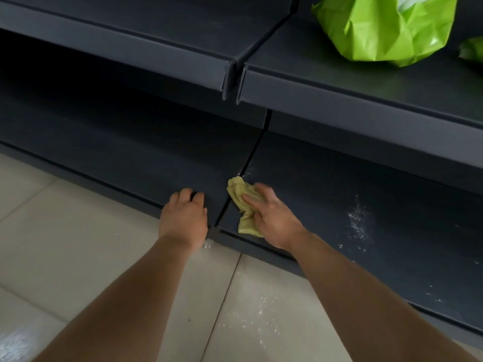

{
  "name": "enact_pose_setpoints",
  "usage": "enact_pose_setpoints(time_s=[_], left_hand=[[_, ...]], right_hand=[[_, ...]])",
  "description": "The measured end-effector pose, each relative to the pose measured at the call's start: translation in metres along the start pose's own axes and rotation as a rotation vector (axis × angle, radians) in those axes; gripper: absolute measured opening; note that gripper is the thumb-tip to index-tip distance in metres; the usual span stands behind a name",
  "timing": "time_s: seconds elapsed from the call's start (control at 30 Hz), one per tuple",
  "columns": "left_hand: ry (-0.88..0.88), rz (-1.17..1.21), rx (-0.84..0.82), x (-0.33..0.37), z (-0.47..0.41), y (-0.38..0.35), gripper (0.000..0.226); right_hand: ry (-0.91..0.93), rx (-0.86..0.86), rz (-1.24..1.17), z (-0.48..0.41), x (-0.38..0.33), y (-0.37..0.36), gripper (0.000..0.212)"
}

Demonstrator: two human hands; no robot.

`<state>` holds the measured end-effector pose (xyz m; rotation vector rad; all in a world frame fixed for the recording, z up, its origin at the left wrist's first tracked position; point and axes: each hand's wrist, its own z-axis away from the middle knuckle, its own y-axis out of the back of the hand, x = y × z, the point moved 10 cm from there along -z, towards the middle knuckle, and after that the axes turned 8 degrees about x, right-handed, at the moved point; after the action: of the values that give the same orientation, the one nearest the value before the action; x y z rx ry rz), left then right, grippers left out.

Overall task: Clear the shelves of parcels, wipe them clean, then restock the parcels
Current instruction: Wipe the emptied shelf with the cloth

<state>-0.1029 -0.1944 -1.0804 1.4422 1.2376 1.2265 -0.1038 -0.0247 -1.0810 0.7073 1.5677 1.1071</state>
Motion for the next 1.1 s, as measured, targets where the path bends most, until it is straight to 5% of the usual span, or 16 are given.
enact_pose_setpoints(time_s=[0.23, 0.7, 0.9, 1.1], left_hand=[[-0.101, -0.053, 0.02, 0.011, -0.031, -0.005, 0.048], [-0.199, -0.132, 0.092, 0.026, -0.056, -0.015, 0.055], [-0.283, -0.16, 0.053, 0.034, -0.057, -0.019, 0.068], [-0.381, -0.131, 0.0, 0.049, -0.057, -0.024, 0.069]], right_hand=[[-0.005, 0.029, 0.363, -0.036, 0.011, 0.011, 0.073], [-0.402, 0.107, 0.33, -0.106, 0.063, 0.035, 0.069], [-0.15, 0.088, 0.232, -0.107, 0.035, 0.011, 0.075], [-0.157, 0.063, 0.291, -0.131, 0.059, 0.016, 0.075]])
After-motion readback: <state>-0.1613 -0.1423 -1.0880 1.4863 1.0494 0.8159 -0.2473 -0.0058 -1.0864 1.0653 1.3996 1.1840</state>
